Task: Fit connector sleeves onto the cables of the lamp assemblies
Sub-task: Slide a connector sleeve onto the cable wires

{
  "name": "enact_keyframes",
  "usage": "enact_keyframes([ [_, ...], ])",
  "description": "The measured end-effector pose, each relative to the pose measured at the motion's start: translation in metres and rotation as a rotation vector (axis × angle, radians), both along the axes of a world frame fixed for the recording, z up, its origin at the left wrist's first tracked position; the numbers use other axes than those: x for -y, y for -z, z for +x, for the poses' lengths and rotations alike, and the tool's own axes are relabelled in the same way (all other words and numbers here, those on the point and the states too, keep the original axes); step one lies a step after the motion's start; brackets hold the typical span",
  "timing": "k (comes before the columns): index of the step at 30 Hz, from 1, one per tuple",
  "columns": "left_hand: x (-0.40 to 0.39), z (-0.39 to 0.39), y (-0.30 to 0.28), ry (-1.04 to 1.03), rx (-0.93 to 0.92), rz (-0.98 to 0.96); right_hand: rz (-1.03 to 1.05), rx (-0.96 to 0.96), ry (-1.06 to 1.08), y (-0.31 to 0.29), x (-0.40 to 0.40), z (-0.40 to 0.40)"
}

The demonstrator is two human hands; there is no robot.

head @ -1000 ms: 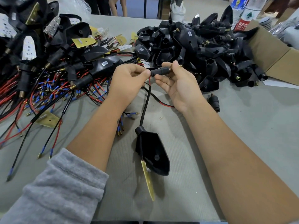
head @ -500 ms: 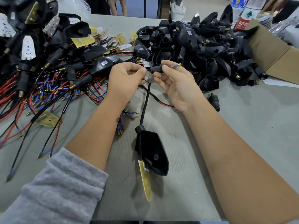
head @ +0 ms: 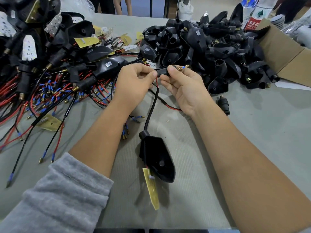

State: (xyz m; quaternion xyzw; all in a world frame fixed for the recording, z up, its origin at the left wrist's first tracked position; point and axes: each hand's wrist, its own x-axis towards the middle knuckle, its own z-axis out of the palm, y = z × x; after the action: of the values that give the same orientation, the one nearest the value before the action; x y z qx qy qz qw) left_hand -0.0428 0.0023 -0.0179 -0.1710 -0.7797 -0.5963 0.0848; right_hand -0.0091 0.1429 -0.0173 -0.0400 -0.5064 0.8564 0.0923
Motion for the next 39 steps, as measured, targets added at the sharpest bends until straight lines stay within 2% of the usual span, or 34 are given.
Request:
enact_keyframes([
  [4,0.001,-0.001,-0.0002,-0.003,0.009,0.017,-0.017,0.003,-0.014,-0.0006,0.0008,-0.0002],
  [10,0.0007,-0.0037,-0.0002,-0.01,0.158,0.131,-0.065,-0.013,-0.051,-0.0033,-0.0006,0.0007],
  [13,0.004,-0.0065,0.0011,-0.038,0.163,0.166,-0.026,-0.046,-0.09,-0.0044,0.0006,0.0022],
  [17,0.0064,-0.0061,0.0012,-0.008,0.144,0.208,0.038,-0.04,-0.031,-0.0032,0.003,0.0018],
  [27,0.0049,-0.0014,0.0003,0.058,0.096,0.173,0.126,0.033,0.049,-0.0024,0.0024,0.0007],
  [39,0.006,-0.0011,0.0011,0.057,0.039,0.104,0.147,0.015,0.001,-0.0007,0.0007,0.0018],
])
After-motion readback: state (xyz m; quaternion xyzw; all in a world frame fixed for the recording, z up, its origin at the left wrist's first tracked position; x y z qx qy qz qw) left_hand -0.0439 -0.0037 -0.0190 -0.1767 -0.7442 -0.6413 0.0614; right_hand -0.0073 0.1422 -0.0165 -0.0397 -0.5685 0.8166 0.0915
